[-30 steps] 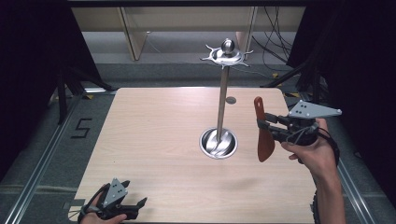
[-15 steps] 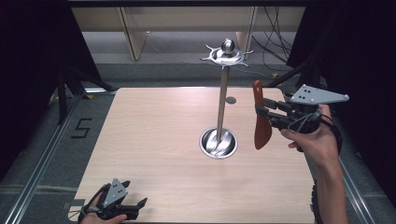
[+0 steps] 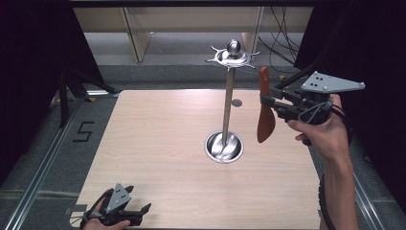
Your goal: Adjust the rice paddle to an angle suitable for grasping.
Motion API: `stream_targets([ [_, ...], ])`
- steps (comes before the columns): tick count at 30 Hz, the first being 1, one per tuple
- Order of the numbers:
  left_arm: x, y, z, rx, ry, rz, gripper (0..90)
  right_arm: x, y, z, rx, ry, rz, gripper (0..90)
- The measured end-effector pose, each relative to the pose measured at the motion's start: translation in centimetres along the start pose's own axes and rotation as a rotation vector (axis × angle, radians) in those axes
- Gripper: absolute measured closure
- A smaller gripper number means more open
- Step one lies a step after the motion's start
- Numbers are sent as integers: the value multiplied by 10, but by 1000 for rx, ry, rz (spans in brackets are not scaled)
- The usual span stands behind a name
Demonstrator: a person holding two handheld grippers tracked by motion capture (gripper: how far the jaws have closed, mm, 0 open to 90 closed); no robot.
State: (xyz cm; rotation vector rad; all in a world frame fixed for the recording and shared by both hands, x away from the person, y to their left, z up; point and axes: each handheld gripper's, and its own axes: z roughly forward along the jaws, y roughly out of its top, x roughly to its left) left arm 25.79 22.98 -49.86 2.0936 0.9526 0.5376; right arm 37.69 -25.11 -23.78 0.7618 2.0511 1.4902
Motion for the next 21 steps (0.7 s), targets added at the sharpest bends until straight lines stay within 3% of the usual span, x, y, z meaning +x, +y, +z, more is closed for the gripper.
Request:
stream_targets([
  [1,-1,-1,1,-4,0,-26,151,0,0,0,0,0,0,672],
  [2,0,-1,0,1,-3,-13,152,-2,2,2,-10,-5,8,672],
  [13,0,-1,1,5,-1,-19,151,-7,7,14,4,12,22,672],
  [14,-1,-1,1,3,-2,-15,151,-7,7,15,8,15,44,672],
  [15,-1,0,1,-1,-6,-18,152,-8,6,18,-1,19,30,672],
  [17,0,0,0,-6,-3,2,151,-7,6,19,-2,18,37,672],
  [21,-1,0,-1,5,-8,-14,151,-7,6,25,-8,33,49,672],
])
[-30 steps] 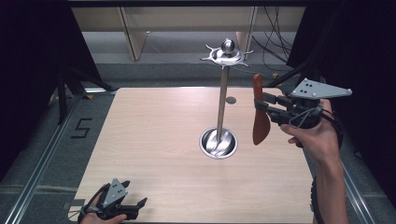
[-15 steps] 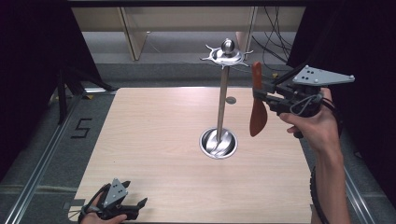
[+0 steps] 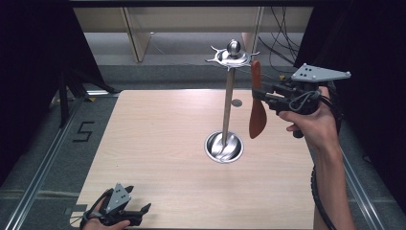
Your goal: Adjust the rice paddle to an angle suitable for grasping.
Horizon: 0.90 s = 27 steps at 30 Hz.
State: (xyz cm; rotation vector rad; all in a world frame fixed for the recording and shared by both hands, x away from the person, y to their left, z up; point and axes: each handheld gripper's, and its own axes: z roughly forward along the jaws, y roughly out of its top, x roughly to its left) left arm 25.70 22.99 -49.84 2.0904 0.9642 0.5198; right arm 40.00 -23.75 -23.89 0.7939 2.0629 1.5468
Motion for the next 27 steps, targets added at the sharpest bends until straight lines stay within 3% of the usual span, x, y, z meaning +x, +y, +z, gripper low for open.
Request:
stream_targets([
  [3,2,0,-1,4,6,27,151,0,0,2,7,5,7,672],
  [6,0,0,1,-2,6,2,151,-1,0,4,13,7,3,672],
  [8,1,0,0,-2,7,27,151,-2,0,6,23,14,5,672],
  [10,0,0,0,-2,8,-2,151,-3,0,8,22,18,16,672],
  [14,2,0,0,-1,8,25,151,-3,1,10,24,20,10,672],
  [15,0,-1,1,-7,3,-10,151,-3,1,11,19,19,11,672],
  [22,0,-1,0,-4,3,2,151,-1,-1,12,14,14,40,670],
  [24,2,1,-1,5,3,33,151,0,-1,11,19,11,47,669],
  [25,2,0,-1,5,3,30,151,-2,-1,10,12,6,28,668],
  [26,2,0,0,1,2,28,151,-1,-2,10,13,8,46,664],
  [27,0,-1,1,-3,5,-1,151,0,-3,9,8,5,56,645],
])
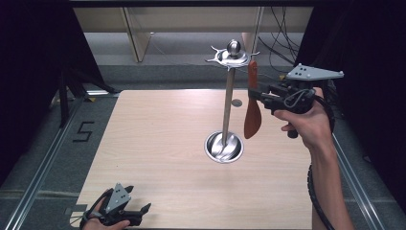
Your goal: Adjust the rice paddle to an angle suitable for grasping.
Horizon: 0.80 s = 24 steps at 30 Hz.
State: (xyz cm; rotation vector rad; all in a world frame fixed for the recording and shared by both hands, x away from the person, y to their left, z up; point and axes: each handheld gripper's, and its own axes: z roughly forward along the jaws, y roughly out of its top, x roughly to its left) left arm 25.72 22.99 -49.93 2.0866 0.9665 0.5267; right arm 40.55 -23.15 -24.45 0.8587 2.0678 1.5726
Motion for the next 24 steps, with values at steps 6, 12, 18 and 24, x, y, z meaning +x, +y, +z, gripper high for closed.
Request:
stream_targets([
  [6,2,1,-2,13,2,33,151,5,-3,-4,7,-12,3,586],
  [12,1,1,-1,1,-4,20,151,6,-13,-13,-25,-1,3,524],
  [18,2,2,-1,7,-2,30,151,13,-32,-25,33,-50,-12,459],
  [24,1,1,0,13,6,9,151,16,-47,-35,37,-60,-18,451],
])
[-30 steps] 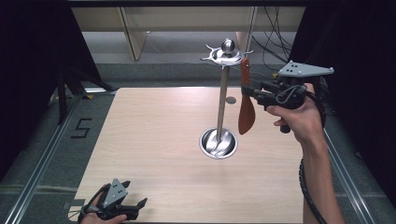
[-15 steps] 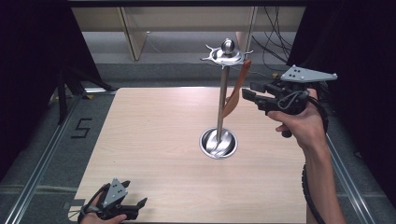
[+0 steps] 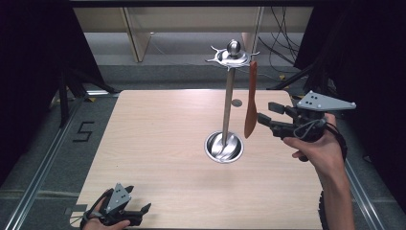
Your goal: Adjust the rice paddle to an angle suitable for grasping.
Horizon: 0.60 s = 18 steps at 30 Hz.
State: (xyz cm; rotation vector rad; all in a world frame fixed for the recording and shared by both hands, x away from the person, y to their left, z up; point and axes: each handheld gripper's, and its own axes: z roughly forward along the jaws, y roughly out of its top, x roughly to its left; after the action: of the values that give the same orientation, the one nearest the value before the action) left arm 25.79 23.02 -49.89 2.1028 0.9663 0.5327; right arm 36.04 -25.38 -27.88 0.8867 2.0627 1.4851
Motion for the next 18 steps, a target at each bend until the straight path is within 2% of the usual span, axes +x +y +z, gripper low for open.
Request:
stream_targets([
  [1,0,0,0,2,0,1,151,0,-2,0,-1,0,-10,449],
  [2,1,1,-1,-4,-3,20,151,2,-9,-1,-1,-3,2,449],
  [6,1,0,-1,0,-8,12,151,4,-18,1,22,-3,0,443],
  [7,1,0,0,-5,-3,-2,151,4,-21,2,18,-11,-3,440],
  [8,2,0,-1,-2,-7,13,151,3,-25,3,32,-3,10,435],
  [9,2,-1,0,-9,-5,16,151,1,-30,6,21,-11,-7,431],
  [10,2,-1,0,-10,-4,12,151,2,-33,7,28,-3,23,430],
  [11,3,0,-1,6,6,17,151,2,-41,9,36,3,26,429],
  [12,3,0,-1,6,6,17,151,2,-41,9,36,3,26,429],
  [16,0,-1,-1,-10,-1,-15,151,1,-52,8,95,-4,38,425],
  [18,0,0,0,-7,-2,-13,151,1,-55,7,93,-11,32,425],
])
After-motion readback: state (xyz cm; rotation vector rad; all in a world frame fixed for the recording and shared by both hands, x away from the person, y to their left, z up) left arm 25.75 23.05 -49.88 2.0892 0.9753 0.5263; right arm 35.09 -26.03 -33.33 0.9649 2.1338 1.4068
